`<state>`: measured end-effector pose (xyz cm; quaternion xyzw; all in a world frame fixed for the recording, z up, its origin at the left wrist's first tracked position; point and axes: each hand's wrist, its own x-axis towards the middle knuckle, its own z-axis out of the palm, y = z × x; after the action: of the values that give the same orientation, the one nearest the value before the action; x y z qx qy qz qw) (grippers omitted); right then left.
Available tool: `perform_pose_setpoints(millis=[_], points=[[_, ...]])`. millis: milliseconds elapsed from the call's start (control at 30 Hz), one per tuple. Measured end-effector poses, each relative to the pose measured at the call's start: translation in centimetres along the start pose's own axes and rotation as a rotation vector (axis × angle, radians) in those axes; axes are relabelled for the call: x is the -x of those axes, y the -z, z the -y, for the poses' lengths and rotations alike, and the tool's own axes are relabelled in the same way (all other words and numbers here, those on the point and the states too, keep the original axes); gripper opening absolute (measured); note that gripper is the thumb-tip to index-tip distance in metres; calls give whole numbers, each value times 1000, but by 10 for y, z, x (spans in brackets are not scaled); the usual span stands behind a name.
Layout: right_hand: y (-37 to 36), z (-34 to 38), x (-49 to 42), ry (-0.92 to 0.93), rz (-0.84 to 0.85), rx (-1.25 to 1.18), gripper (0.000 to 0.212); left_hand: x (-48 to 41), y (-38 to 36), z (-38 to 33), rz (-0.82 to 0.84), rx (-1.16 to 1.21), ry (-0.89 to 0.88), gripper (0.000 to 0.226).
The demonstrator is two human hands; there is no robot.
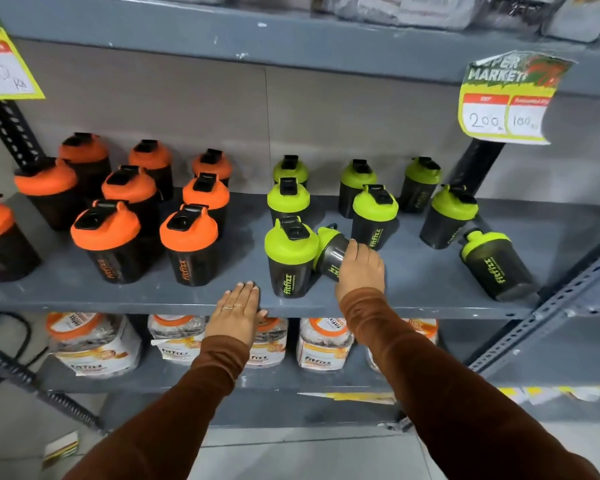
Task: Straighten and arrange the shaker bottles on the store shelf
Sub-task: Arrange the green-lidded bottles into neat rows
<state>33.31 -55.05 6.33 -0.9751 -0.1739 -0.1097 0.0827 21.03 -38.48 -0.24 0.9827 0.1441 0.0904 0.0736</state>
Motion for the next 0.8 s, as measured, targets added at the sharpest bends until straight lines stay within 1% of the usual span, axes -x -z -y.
perform_pose_setpoints(millis=[100,167,233,333,367,433,533,633,800], points=[[-6,-5,6,-9,-60,-50,79,0,-4,1,7,34,5,49],[-7,-12,9,-52,-112,-124,81,0,-4,0,7,19,15,51],[-6,-21,11,-138,-119,-255,82,0,-1,-2,21,14,28,51],[-3,-30,17,-304,-168,-556,81,1,1,-4,28,26,43,51],[-3,-33,19,-343,-186,-649,82,1,1,-5,29,36,47,51],[-4,-40,20,-384,-199,-761,84,0,1,-5,37,36,51,51],[-8,-50,16,-412,-184,-824,87,1,1,-7,26,38,56,51],[-12,-53,15,-432,-170,-907,84,1,2,-7,27,31,58,51],[-18,-62,12,-410,-112,-910,84,1,3,-8,30,-5,61,51]])
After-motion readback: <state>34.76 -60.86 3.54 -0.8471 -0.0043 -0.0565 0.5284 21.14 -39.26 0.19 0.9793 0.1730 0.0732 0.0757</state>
